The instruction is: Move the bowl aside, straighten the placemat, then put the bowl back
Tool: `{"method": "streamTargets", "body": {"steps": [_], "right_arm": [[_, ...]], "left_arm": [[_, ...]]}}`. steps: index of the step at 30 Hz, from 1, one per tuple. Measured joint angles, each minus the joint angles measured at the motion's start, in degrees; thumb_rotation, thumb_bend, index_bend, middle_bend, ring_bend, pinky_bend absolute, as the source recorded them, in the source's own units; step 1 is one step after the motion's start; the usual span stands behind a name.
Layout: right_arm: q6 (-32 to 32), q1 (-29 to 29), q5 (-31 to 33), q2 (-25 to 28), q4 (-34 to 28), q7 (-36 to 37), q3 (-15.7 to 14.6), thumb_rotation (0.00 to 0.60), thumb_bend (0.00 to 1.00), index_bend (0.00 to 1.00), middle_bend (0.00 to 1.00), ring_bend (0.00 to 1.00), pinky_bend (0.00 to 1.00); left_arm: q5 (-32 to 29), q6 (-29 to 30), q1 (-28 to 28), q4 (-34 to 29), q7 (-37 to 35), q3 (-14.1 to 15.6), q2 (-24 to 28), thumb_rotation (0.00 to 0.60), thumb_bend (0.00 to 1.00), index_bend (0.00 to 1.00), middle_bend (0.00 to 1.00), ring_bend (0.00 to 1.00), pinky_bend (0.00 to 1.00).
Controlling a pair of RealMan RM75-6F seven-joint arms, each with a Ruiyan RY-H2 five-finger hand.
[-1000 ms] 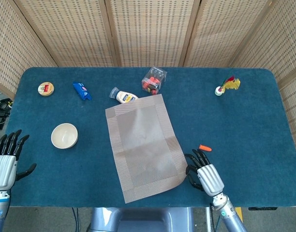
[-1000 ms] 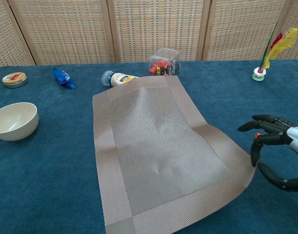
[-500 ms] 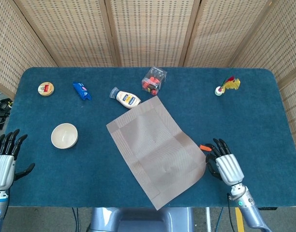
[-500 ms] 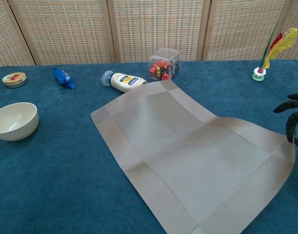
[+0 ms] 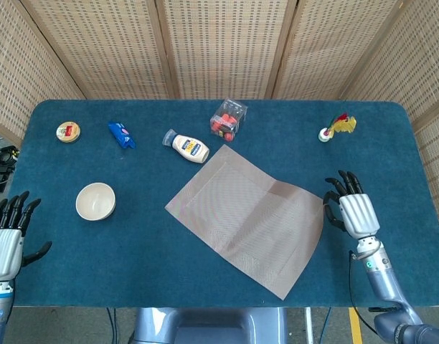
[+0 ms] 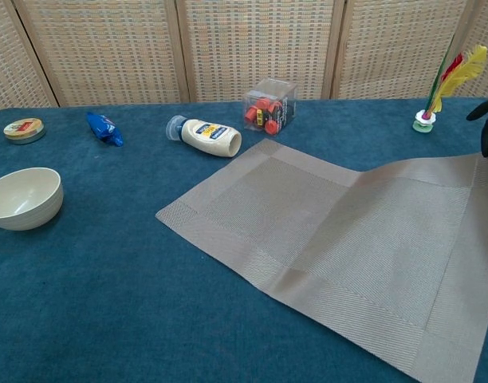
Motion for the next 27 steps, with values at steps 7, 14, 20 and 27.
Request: {"method": "streamTargets", "body": {"steps": [7,14,20,27], "right_arm": [[-4.5,3.4,2.1,-0.9,1.9,-1.5,1.7,0.6,0.68,0.73,0.3,0.07,0.08],[-5.9,5.3,3.7,-2.3,5.2,-3.8,2.9,0.6,0.67,0.72,0.3,0.07,0.08],[-4.5,5.2,4.0,-2.1,5.7,-3.8,3.4,0.6,0.57,0.66,0.24,0.05,0.02],[-2.0,4.3,3.7,-1.3,5.3,-5.2,3.2,0.6,0.42,0.18,0.0,0.0,0.0]], "left_arm": [[-0.4,-0.5,-0.2,0.4,0.0,-0.1,-0.2,0.6,0.18,0.13,0.0,0.0,0.0],[-0.8,-0.7,-0.2,0.7,-0.1,-0.3,-0.3,0.6,0.18,0.13,0.0,0.0,0.0],[-0.9,-1.0,-0.4,0.9,0.0,-0.2,-0.5,0.6,0.18,0.13,0.0,0.0,0.0],[-0.6,-1.0,-0.4,0.7,0.4,0.0,-0.5,0.6,0.18,0.12,0.0,0.0,0.0]]}}
